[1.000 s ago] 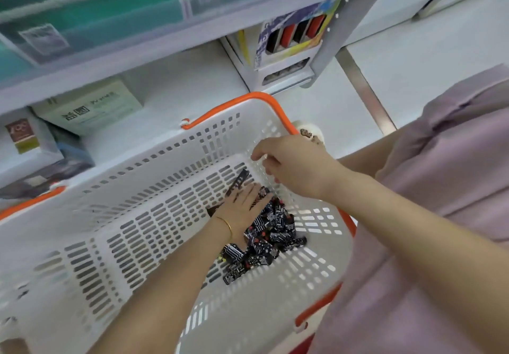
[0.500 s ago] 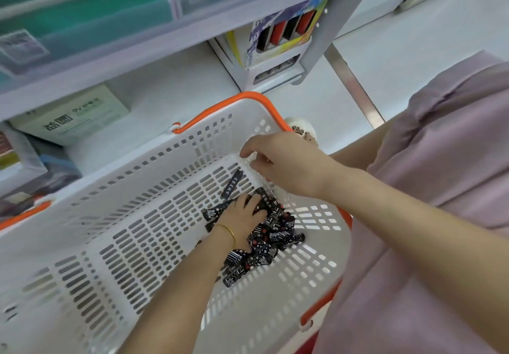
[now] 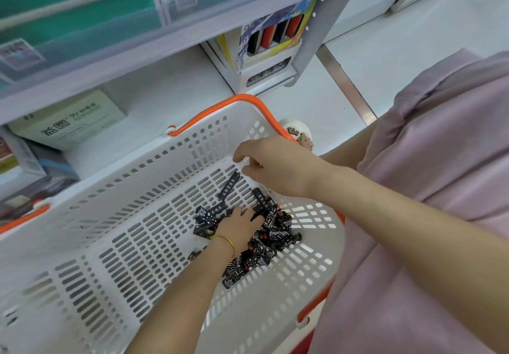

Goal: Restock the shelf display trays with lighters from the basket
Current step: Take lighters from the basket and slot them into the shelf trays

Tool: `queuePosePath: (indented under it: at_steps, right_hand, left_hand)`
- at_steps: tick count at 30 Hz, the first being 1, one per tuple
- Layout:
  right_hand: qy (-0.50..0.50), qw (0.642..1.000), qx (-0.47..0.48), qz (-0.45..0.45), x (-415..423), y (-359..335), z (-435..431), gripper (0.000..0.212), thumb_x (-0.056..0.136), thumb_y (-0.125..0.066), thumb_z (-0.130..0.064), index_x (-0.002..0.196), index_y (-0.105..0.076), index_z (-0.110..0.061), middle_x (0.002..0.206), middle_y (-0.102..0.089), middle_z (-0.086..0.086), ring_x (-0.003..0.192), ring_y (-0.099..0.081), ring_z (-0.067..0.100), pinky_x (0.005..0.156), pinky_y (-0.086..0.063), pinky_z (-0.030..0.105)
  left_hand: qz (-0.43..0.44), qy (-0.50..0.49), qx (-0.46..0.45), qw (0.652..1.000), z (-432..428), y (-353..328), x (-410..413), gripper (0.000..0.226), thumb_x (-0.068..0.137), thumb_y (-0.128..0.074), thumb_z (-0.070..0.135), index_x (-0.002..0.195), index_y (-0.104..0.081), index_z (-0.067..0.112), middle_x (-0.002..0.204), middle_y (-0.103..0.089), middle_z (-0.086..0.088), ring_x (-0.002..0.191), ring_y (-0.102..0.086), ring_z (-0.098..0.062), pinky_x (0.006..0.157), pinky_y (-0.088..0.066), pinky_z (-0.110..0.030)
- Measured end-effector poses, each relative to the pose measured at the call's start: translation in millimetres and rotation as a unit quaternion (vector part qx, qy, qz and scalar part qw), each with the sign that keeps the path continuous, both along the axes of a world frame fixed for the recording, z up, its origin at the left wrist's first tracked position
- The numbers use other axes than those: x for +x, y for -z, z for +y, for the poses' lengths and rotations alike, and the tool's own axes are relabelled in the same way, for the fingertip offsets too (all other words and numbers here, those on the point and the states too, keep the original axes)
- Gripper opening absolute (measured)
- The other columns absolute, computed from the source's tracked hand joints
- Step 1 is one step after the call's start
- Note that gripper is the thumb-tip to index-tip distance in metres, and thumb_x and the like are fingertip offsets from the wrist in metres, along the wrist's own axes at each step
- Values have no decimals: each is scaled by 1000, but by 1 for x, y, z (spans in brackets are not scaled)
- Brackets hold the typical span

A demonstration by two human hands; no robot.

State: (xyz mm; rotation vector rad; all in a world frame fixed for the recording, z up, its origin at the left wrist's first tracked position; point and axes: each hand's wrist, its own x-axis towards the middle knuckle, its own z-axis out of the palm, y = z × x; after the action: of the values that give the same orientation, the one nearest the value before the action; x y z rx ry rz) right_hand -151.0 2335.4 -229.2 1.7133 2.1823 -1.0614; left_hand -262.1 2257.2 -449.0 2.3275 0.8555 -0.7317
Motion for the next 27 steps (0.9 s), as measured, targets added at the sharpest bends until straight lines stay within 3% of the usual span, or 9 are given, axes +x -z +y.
queuePosePath:
  at_steps: [3, 10, 15, 19, 24, 27]
  right_hand:
    - [-4, 1000, 10, 4, 1, 1, 0, 31, 97, -44, -20, 127, -50, -16, 90, -49, -5, 81, -47, 12, 73, -42, 27]
    - [-6, 999, 28, 22, -1, 0, 2, 30, 96, -45, -18, 126, -52, -15, 88, -49, -5, 83, -51, 14, 80, -48, 33]
    - [-9, 998, 51, 27, 0, -4, 2, 30, 96, -45, -18, 125, -53, -14, 90, -49, -5, 84, -47, 12, 78, -43, 28]
    - [-6, 998, 56, 29, -1, -6, 3, 30, 96, -45, -20, 125, -53, -16, 101, -58, 0, 87, -52, 15, 81, -46, 30]
    - [-1, 995, 86, 47, -1, -19, 7, 29, 97, -44, -18, 123, -55, -13, 112, -61, 4, 83, -48, 12, 80, -42, 26]
    - [30, 990, 113, 84, 0, -35, 10, 27, 96, -45, -13, 120, -58, -11, 111, -62, 6, 91, -57, 17, 77, -41, 23]
  left_hand:
    - [12, 9, -28, 999, -1, -1, -2, 64, 89, -58, 11, 143, -23, 15, 136, -37, -13, 122, -37, -34, 85, -50, -42]
    - [-23, -53, -82, 995, 7, -4, -10, 54, 90, -59, 19, 136, -32, 12, 127, -46, -15, 112, -49, -31, 88, -46, -41]
    - [-47, -165, -132, 976, 4, -16, -36, 60, 90, -60, 18, 142, -29, 16, 130, -49, -11, 111, -53, -26, 93, -44, -35]
    - [-85, -307, -185, 930, 8, -43, -50, 62, 91, -59, 18, 144, -27, 17, 140, -45, -12, 117, -50, -24, 99, -39, -27]
    - [-188, -442, -168, 861, 22, -110, -55, 68, 94, -54, 32, 149, -17, 16, 156, -20, -2, 141, -23, -17, 108, -21, -21]
    - [-255, -510, -147, 808, 28, -150, -64, 64, 91, -57, 35, 146, -27, 19, 140, -39, 11, 127, -38, -8, 99, -26, -13]
